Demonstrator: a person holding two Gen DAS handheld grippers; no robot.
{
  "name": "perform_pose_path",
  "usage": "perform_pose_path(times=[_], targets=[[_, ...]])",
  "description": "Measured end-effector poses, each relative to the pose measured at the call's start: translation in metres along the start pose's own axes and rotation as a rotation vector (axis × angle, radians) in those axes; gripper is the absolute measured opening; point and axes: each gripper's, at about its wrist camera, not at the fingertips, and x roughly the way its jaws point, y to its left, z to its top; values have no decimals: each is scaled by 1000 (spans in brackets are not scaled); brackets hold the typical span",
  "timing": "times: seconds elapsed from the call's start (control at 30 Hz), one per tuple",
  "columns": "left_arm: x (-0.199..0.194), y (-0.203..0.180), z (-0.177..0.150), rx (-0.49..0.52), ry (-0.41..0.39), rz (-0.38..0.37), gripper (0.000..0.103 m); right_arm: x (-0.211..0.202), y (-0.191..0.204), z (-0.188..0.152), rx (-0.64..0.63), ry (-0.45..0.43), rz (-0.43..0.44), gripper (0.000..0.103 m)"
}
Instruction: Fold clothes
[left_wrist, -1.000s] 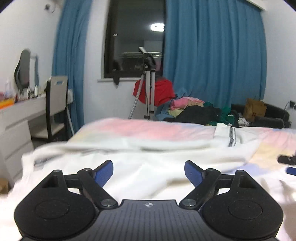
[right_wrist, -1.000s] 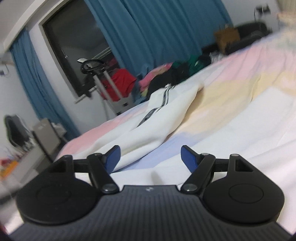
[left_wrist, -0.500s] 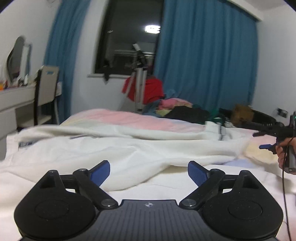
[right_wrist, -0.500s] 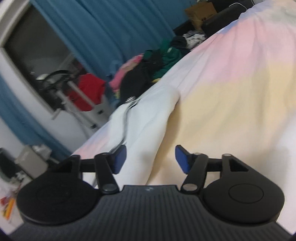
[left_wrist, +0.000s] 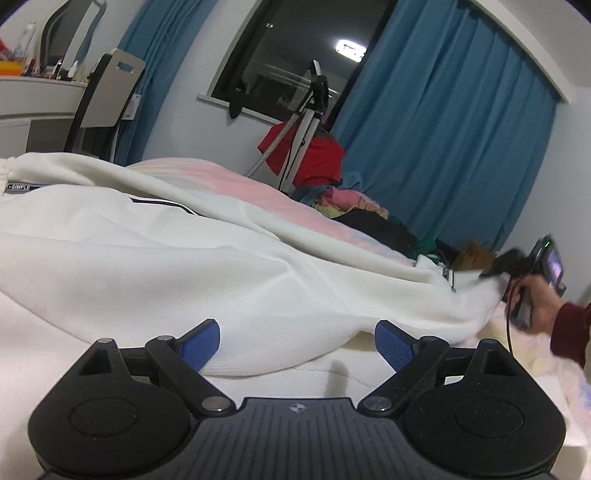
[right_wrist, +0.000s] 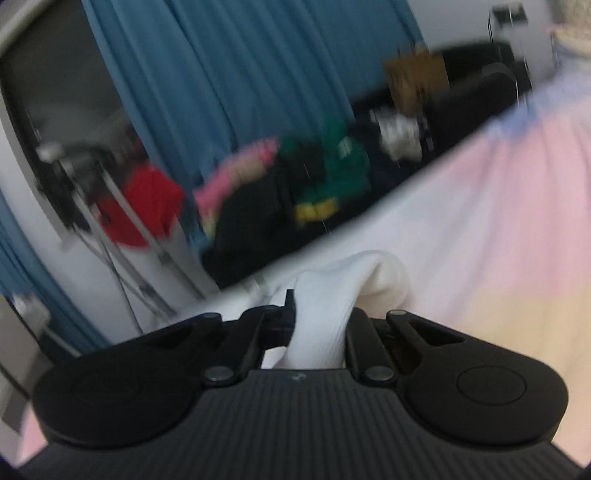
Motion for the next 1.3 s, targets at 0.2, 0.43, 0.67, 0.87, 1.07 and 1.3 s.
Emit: perform_pose_path(times=[0.2, 0.43, 0.67, 0.87, 1.07, 1.3], targets=[[-18, -11, 2, 18, -21, -29, 92, -95, -2, 40, -85, -286, -92, 8], [-53, -28, 9, 92, -5, -18, 92, -123, -115, -51, -26, -52, -323, 9], [-78, -39, 12, 148, -17, 1, 92, -142, -136, -63, 6, -30, -283, 9], [-87, -48, 13, 168, 0, 15, 92, -131, -148, -74, 67, 51, -295, 13], [-102, -52, 14, 214, -11, 53, 94, -179, -126, -90, -26, 65, -313, 73], [-126, -51, 11, 240, 20, 146, 93, -255, -102, -118, -39, 79, -233, 74]])
